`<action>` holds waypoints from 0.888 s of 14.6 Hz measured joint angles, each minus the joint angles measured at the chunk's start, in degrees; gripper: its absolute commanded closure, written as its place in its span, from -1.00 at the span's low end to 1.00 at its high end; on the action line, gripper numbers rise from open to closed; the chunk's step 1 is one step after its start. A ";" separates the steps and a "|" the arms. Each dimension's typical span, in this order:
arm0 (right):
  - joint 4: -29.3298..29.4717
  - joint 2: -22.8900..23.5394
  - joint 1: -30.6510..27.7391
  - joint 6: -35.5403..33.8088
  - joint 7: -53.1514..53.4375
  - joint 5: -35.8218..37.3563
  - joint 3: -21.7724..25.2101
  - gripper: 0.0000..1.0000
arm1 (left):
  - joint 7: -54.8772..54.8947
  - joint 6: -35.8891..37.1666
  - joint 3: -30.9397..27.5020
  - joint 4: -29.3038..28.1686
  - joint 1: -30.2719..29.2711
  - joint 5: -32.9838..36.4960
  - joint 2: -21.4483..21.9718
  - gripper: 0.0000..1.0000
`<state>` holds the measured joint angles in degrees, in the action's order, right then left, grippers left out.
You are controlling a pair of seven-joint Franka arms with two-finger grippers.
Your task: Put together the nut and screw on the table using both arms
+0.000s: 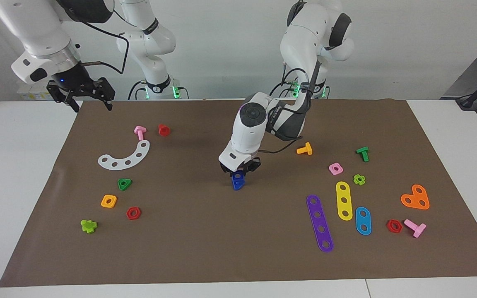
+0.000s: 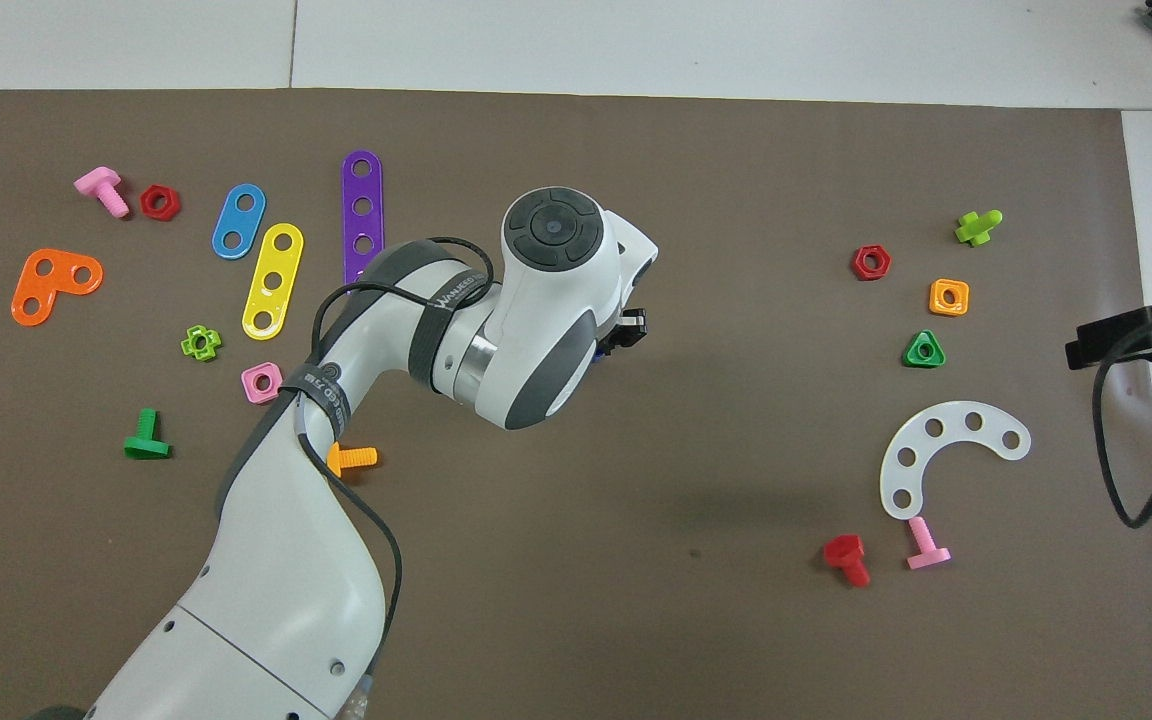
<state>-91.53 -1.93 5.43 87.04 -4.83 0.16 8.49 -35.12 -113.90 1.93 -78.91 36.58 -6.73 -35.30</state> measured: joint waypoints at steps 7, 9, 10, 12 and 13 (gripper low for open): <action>0.00 0.00 0.00 0.00 0.00 0.00 0.00 -1.00 | -0.64 2.56 -0.07 2.15 0.03 0.00 -0.30 0.96; 0.00 0.00 0.00 0.00 0.00 0.00 0.00 -1.00 | -0.95 2.41 -0.21 2.18 0.00 0.00 -0.37 0.97; 0.00 0.00 0.00 0.00 0.00 0.00 0.00 -1.00 | -0.98 2.19 -0.33 2.20 -0.07 0.00 -0.49 0.97; 0.00 0.00 0.00 0.00 0.00 0.00 0.00 -1.00 | -0.99 1.78 -0.53 2.22 -0.22 0.00 -0.81 0.98; 0.00 0.00 0.00 0.00 0.00 0.00 0.00 -1.00 | -0.99 1.49 -0.55 2.22 -0.25 0.00 -0.97 0.98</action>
<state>-91.53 -1.93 5.43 87.04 -4.83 0.16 8.49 -36.11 -112.41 1.38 -76.69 36.32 -6.73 -36.27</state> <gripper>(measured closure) 0.000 0.533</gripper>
